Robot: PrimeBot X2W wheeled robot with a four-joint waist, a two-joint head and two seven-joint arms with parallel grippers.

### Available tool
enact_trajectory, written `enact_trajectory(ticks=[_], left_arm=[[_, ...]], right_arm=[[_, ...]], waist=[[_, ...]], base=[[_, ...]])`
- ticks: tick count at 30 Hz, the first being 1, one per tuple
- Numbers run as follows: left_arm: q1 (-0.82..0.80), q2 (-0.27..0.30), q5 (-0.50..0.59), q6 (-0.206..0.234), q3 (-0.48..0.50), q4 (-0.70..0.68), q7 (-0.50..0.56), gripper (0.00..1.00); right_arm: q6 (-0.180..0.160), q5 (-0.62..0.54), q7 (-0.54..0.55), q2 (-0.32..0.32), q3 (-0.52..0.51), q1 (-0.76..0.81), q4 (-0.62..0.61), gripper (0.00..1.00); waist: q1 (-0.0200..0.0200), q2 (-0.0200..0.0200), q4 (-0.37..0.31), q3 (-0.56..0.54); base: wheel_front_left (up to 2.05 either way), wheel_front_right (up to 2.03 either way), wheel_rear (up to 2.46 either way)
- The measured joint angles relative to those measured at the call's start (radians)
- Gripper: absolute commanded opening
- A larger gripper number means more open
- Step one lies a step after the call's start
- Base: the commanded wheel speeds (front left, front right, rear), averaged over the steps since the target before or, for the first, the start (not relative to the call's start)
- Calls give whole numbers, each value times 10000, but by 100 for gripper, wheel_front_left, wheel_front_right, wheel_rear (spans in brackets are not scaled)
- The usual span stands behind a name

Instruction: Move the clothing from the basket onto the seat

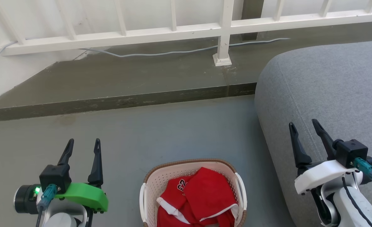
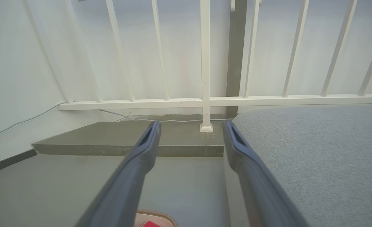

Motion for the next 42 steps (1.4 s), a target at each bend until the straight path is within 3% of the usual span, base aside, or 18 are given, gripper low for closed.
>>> enact_trajectory(ticks=[22, 42], left_arm=[[-12, -117, 19, -10, -215, -23, 0, 100], [-999, -828, 209, -451, -1452, 219, 441, 100]], right_arm=[[253, -2, 0, 23, -163, -6, 52, 100], [378, 17, -2, 109, -591, -1110, -796, 100]], waist=[[0, 0, -45, 357], [0, 0, -418, 2256]], base=[[0, 0, 0], [0, 0, 0]])
